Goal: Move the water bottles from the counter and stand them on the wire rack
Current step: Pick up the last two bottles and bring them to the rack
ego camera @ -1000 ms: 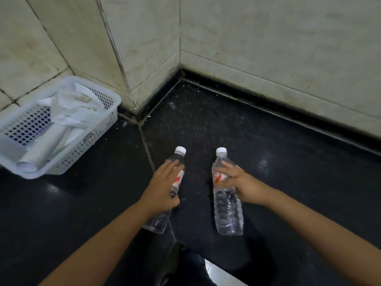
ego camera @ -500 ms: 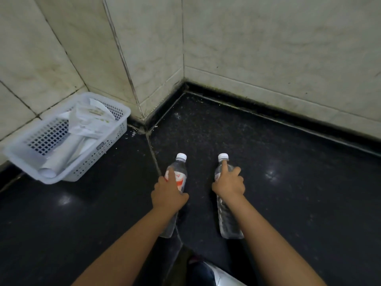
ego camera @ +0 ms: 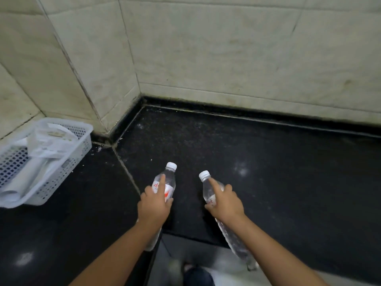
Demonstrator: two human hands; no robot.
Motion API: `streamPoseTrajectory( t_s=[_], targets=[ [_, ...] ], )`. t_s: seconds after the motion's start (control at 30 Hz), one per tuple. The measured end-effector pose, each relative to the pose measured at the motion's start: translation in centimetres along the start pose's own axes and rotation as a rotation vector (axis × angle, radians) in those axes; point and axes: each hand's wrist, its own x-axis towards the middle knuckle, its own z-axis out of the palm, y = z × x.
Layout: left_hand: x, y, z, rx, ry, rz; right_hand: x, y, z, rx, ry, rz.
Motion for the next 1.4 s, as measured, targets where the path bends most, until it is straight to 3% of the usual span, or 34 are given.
streamPoseTrajectory(
  t_s=[0.3,0.57,0.77,0.97,1.4],
  targets=[
    [-8.0,13.5,-3.5,-0.344,0.070,0.411,-11.0,8.9,-11.2,0.314,0.529,-0.010],
    [-17.8,35.9,-3.8,-0.411,0.259,0.792,-21.3,25.7,-22.9,0.330,0.925,0.055],
    [-28.9,53.6,1.2,-0.550,0.239,0.949,-30.7,42.0,-30.1,0.257,1.101,0.045],
    [-37.1,67.4,4.4,-0.676,0.249,1.107,-37.5,55.5,-36.8,0.231,1.257,0.108],
    [-38.4,94.6,7.6,-0.873,0.329,1.330,-36.4,78.7,-52.2,0.227,1.414,0.216]
  ],
)
